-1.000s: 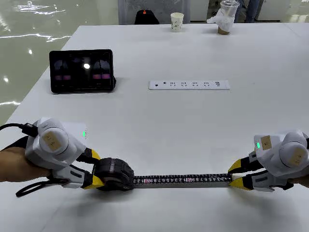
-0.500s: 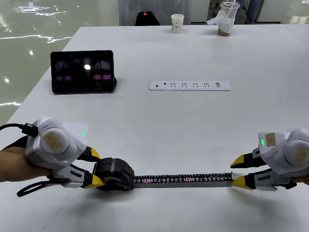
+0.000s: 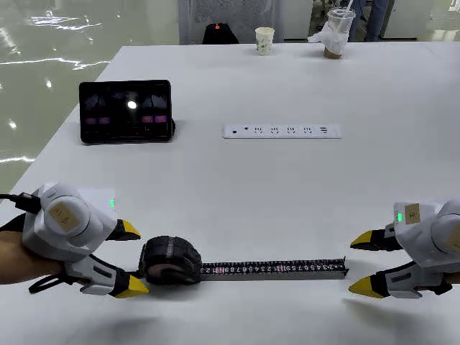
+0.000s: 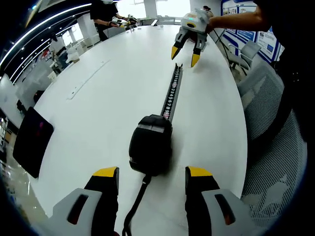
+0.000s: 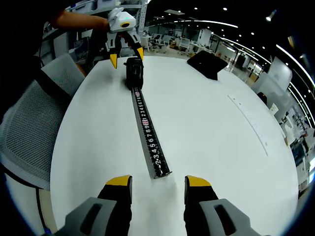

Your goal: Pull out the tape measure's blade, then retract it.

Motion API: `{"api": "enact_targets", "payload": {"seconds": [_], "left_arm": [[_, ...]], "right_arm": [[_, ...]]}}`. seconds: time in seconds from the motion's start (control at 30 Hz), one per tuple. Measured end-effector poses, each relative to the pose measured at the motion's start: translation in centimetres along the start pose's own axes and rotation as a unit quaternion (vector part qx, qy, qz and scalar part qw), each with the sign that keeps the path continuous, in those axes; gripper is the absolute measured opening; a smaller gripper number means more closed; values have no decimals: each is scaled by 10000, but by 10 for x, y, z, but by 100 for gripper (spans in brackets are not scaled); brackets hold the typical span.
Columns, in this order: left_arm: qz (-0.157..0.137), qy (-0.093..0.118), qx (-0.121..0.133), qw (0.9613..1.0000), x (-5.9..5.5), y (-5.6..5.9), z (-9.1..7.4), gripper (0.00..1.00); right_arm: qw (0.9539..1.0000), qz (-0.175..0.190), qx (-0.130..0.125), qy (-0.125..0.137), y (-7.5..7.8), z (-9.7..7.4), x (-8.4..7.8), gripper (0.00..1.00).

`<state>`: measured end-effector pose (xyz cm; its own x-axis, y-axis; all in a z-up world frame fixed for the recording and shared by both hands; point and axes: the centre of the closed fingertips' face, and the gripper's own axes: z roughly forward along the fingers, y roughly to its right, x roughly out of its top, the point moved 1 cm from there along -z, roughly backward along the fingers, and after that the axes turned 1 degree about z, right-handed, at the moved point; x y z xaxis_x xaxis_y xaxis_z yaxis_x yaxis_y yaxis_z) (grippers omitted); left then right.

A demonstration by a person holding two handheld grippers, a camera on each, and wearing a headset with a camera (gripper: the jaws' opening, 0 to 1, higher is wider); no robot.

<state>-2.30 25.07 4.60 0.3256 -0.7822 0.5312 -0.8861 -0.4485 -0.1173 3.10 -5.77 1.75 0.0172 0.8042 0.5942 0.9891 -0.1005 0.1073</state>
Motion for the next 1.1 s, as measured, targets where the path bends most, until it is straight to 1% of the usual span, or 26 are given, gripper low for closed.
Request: {"api": "enact_targets", "payload": {"seconds": [0.13,0.33,0.43,0.5,0.6,0.7,0.77,0.8,0.93,1.1], "left_arm": [[-138,34,22,9999,-3,6,-3,56],[-330,100,63,9994,-7,14,-6,60],[-440,166,69,9989,-7,19,-7,60],[-494,201,93,9985,-8,23,-8,62],[-582,238,132,9979,-10,28,-9,64],[-694,284,178,9970,-11,32,-10,67],[-786,338,259,9960,-11,34,-10,69],[-865,397,289,9950,-10,36,-11,70],[-1028,499,359,9928,-9,41,-11,73],[-1306,670,512,9878,-7,47,-12,78]], "right_arm": [[10000,91,-13,-8,-6,-3,-1,44],[9998,181,-49,0,-15,-6,-3,48],[9996,264,-63,-4,-21,-8,-4,49],[9995,287,-96,34,-24,-9,-5,53],[9993,374,-68,18,-29,-10,-9,52],[9988,486,-108,13,-35,-11,-10,55],[9985,523,-137,26,-38,-11,-10,57],[9984,546,-150,39,-40,-11,-10,58],[9976,660,-202,74,-46,-11,-9,61],[9959,848,-279,126,-53,-13,-8,64]]}}
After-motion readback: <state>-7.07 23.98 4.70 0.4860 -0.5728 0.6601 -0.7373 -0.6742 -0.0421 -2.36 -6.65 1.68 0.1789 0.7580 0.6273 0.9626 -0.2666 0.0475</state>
